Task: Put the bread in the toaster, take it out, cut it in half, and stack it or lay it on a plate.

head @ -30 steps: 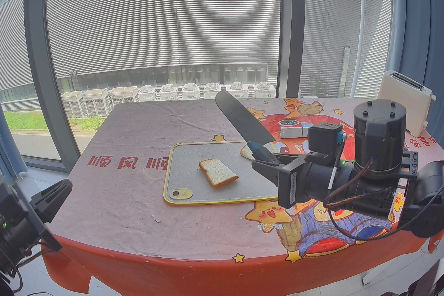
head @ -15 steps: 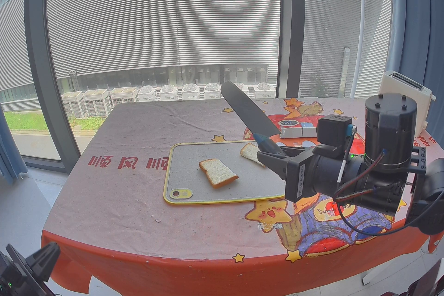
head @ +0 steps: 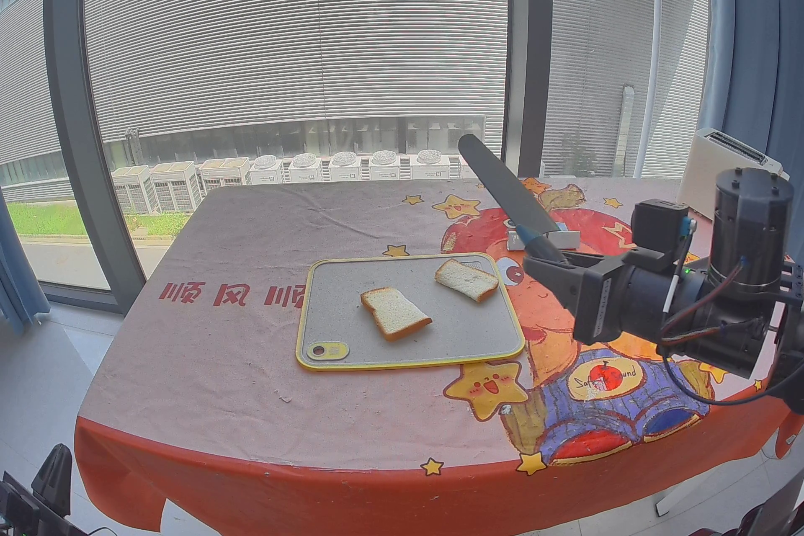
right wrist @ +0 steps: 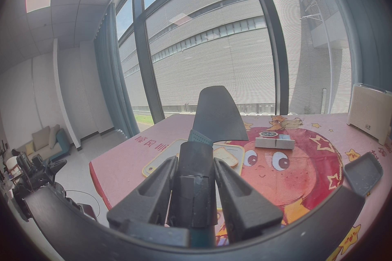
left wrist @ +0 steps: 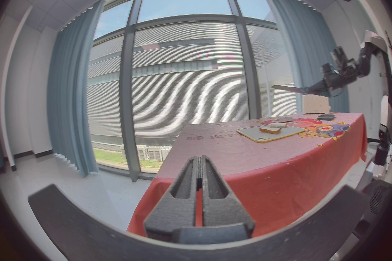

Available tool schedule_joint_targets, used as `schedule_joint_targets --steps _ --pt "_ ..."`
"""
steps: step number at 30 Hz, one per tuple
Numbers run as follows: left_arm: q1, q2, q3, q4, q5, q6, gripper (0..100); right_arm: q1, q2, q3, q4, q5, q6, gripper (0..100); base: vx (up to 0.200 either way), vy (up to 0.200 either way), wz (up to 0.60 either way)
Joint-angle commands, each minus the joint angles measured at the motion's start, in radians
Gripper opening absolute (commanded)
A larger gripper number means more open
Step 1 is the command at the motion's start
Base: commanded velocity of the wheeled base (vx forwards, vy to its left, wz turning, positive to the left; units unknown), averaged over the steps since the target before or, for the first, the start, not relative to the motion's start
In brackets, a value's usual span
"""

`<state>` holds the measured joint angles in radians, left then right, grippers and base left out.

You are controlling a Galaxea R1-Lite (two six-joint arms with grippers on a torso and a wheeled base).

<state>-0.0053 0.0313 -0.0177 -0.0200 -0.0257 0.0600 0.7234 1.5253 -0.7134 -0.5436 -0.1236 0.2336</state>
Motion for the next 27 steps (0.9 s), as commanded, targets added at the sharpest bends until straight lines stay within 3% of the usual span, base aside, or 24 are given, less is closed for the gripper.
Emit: schedule_joint_targets --steps 1,6,9,27 --pt "0.001 -0.031 0.018 0.022 0.01 -0.045 0 -0.027 -0.12 0.091 -0.076 0.027 -0.002 0 0.0 0.0 0.0" --pt "-0.001 -0.031 0.016 0.023 -0.014 -0.035 0 0.03 -0.163 0.114 -0.082 0.029 0.006 0 0.0 0.0 0.0" --pt "0.001 -0.031 0.018 0.023 -0.008 -0.046 0 0.033 -0.159 0.121 -0.091 0.025 0.006 0 0.0 0.0 0.0" --pt "0.001 -0.031 0.016 0.023 -0.008 -0.043 0 0.028 -0.149 0.143 -0.095 0.022 0.0 0 0.0 0.0 0.0"
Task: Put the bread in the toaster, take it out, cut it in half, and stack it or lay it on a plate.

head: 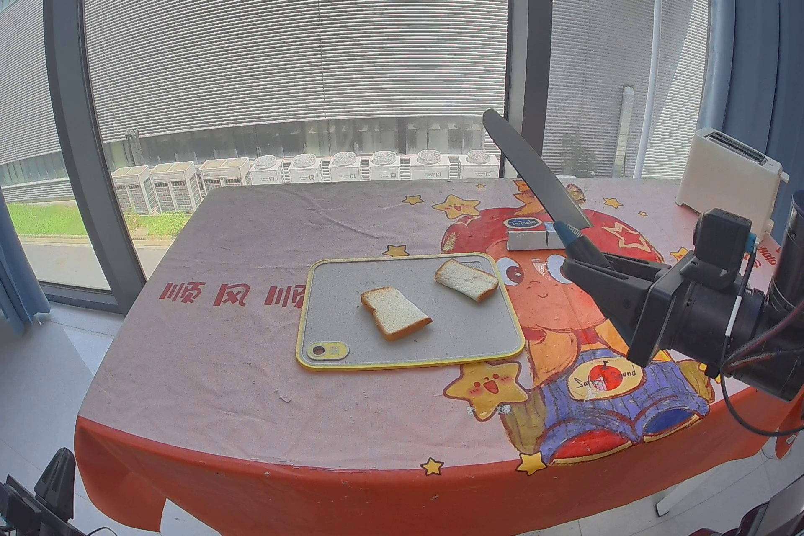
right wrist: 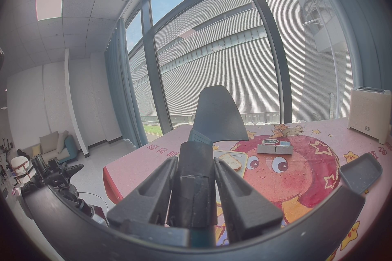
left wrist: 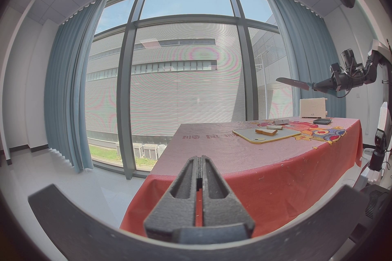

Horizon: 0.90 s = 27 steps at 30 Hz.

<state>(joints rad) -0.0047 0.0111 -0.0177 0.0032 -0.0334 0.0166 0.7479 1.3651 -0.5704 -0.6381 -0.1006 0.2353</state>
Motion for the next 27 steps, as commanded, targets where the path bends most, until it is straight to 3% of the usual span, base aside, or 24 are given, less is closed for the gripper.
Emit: schedule_joint_targets --steps 1,27 --pt "0.0 -0.011 0.016 0.0 0.0 0.0 0 0.004 0.011 -0.003 -0.002 -0.004 -0.002 0 0.0 0.0 0.0" --pt "0.0 -0.011 0.016 0.0 0.0 0.0 0 -0.021 0.011 -0.019 -0.023 -0.005 0.016 0 0.0 0.0 0.0"
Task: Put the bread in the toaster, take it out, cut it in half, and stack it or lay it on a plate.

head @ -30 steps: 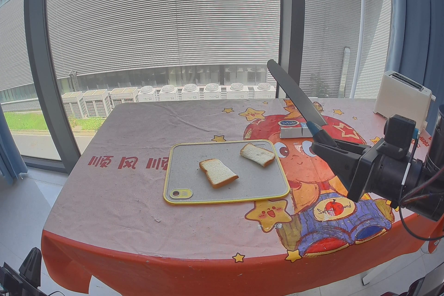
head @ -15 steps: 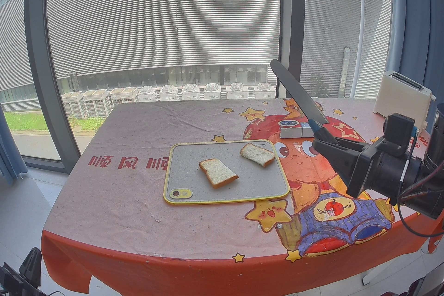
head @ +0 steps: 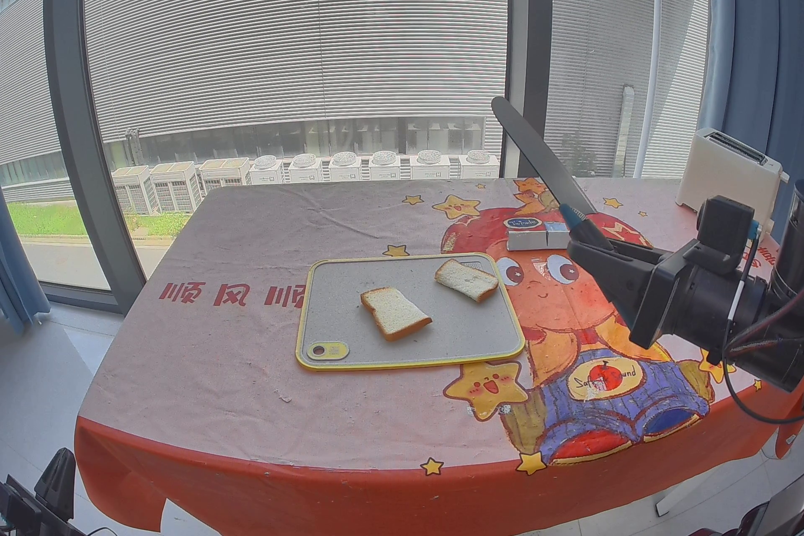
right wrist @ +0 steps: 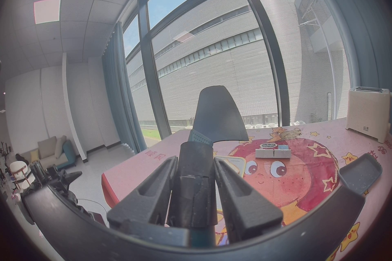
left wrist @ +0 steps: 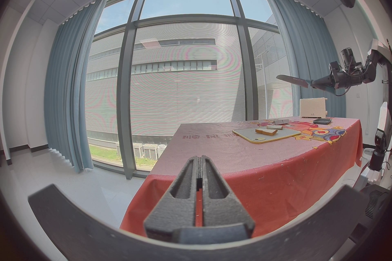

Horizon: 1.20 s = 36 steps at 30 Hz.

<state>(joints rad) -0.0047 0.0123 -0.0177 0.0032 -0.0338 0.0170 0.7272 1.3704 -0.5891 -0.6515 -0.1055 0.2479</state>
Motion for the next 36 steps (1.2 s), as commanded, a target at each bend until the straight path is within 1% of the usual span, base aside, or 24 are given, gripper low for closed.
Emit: schedule_joint_targets --steps 1,3,5,6,7,9,15,22,23,25,26,27,33,35,36 --pt "0.0 -0.012 0.016 0.0 0.0 0.0 0 0.0 0.01 0.0 -0.028 0.001 0.019 0 0.0 0.0 0.0" --pt "0.0 -0.012 0.016 0.0 0.0 0.0 0 0.001 0.024 0.0 -0.069 0.001 0.064 0 0.0 0.0 0.0" --pt "0.0 -0.012 0.016 0.0 0.0 0.0 0 0.0 0.033 0.0 -0.097 0.001 0.088 0 0.0 0.0 0.0" --pt "0.0 -0.012 0.016 0.0 0.0 0.0 0 0.0 0.042 0.002 -0.132 0.003 0.116 0 0.0 0.0 0.0" --pt "0.0 -0.012 0.016 0.0 0.0 0.0 0 -0.002 0.052 0.005 -0.149 0.001 0.129 0 0.0 0.0 0.0" --pt "0.0 -0.012 0.016 0.0 0.0 0.0 0 -0.009 0.07 0.006 -0.166 -0.002 0.137 0 0.0 0.0 0.0" --pt "0.0 -0.012 0.016 0.0 0.0 0.0 0 -0.028 0.088 0.011 -0.166 -0.003 0.139 0 0.0 0.0 0.0" --pt "0.0 -0.012 0.016 0.0 0.0 0.0 0 -0.028 0.087 0.011 -0.158 -0.003 0.142 0 0.0 0.0 0.0" --pt "0.0 -0.012 0.016 0.0 0.0 0.0 0 -0.028 0.087 0.008 -0.16 -0.003 0.152 0 0.0 0.0 0.0" --pt "0.0 -0.012 0.016 0.0 0.0 0.0 0 -0.029 0.087 0.008 -0.16 -0.003 0.154 0 0.0 0.0 0.0" --pt "0.0 -0.012 0.016 0.0 0.0 0.0 0 -0.031 0.088 0.008 -0.158 0.001 0.176 0 0.0 0.0 0.0" --pt "0.0 -0.012 0.016 0.0 0.0 0.0 0 -0.032 0.088 0.008 -0.158 0.006 0.182 0 0.0 0.0 0.0" --pt "0.0 -0.012 0.016 0.0 0.0 0.0 0 -0.051 0.095 0.008 -0.162 0.015 0.199 0 0.0 0.0 0.0" --pt "0.0 -0.012 0.016 0.0 0.0 0.0 0 -0.055 0.098 -0.006 -0.165 0.02 0.263 0 0.0 0.0 0.0" --pt "0.0 -0.012 0.016 0.0 0.0 0.0 0 -0.057 0.098 -0.009 -0.165 0.026 0.281 0 0.0 0.0 0.0"
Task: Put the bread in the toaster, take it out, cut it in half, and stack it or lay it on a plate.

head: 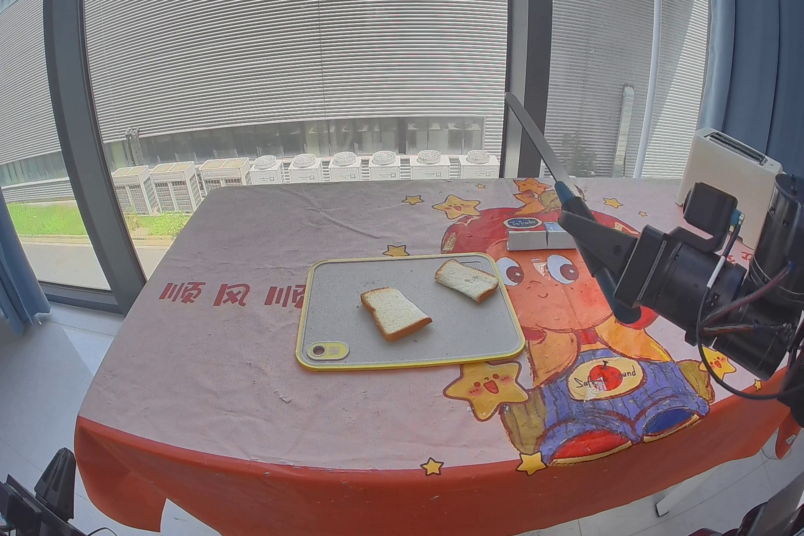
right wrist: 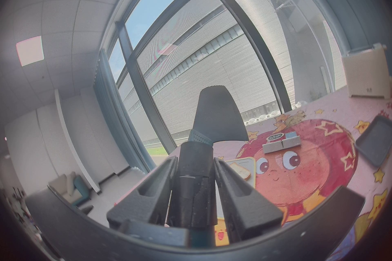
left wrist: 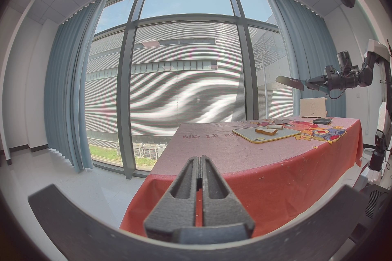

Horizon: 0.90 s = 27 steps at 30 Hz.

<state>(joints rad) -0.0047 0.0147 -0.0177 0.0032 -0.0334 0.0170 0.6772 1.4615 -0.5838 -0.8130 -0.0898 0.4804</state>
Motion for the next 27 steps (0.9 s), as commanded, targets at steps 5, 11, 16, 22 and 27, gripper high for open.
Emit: schedule_joint_targets --steps 5,11,16,22,27 --pt "0.0 -0.015 0.016 0.0 0.0 0.0 0 -0.034 0.005 -0.016 -0.003 0.058 0.095 0 0.0 0.0 0.0" --pt "0.0 -0.015 0.016 0.0 0.0 0.0 0 -0.042 0.003 -0.025 -0.005 0.113 0.182 0 0.0 0.0 0.0" --pt "0.0 -0.015 0.016 0.0 0.0 0.0 0 -0.065 0.025 -0.037 -0.006 0.156 0.293 0 0.0 0.0 0.0" --pt "0.0 -0.015 0.016 0.0 0.0 0.0 0 -0.128 0.017 -0.036 -0.008 0.268 0.383 0 0.0 0.0 0.0" --pt "0.0 -0.015 0.016 0.0 0.0 0.0 0 -0.153 0.02 -0.037 -0.008 0.334 0.475 0 0.0 0.0 0.0"
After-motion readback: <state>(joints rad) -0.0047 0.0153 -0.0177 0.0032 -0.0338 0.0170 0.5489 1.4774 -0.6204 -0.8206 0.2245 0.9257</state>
